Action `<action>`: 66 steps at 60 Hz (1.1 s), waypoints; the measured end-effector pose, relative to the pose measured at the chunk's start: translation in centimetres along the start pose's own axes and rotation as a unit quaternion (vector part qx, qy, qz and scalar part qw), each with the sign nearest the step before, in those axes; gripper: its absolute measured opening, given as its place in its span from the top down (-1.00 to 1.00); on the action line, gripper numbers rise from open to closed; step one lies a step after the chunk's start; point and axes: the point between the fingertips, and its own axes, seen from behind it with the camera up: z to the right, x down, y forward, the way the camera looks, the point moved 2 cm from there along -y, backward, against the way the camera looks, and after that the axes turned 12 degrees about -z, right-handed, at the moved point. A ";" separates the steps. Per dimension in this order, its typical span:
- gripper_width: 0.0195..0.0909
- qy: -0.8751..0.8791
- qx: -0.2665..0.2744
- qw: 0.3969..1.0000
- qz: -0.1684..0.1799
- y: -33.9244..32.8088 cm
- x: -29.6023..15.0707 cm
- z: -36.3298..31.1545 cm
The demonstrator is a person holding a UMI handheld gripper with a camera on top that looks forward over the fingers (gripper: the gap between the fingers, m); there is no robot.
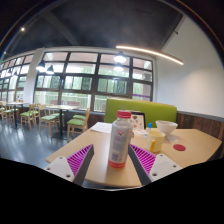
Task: Pour water
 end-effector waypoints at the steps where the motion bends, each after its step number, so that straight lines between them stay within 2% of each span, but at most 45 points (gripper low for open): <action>1: -0.68 0.001 0.002 1.000 0.003 0.6 -0.2 0.3; 13: -0.64 0.007 0.022 0.999 0.027 7.3 -2.7 2.4; 16: -0.55 0.001 0.026 0.999 0.040 8.3 -3.7 2.7; 19: 0.13 -0.002 0.037 0.999 0.038 9.2 -3.6 3.1; 23: 0.27 0.011 0.055 0.998 0.043 9.4 -3.5 3.6; 26: 0.31 0.018 0.054 0.998 0.034 9.6 -3.5 3.7; 27: 0.38 0.020 0.051 0.998 0.031 9.6 -3.6 3.6; 28: 0.35 0.022 0.045 0.998 0.030 9.8 -3.2 3.9; 29: 0.46 0.024 0.041 0.998 0.027 9.9 -3.1 4.0; 31: 0.52 0.033 0.036 0.999 0.022 9.9 -3.1 4.0; 40: 0.59 0.050 0.020 0.999 0.008 10.3 -3.2 4.1; 45: 0.59 0.115 -0.020 0.993 -0.005 10.2 -4.7 3.3; 53: 0.58 0.282 -0.088 0.955 0.016 12.1 -8.9 4.2; 59: 0.59 0.442 -0.140 0.886 0.031 15.2 -10.2 7.3; 62: 0.58 0.541 -0.159 0.825 0.040 14.9 -11.3 8.3; 66: 0.60 0.652 -0.205 0.728 0.053 16.7 -10.8 11.3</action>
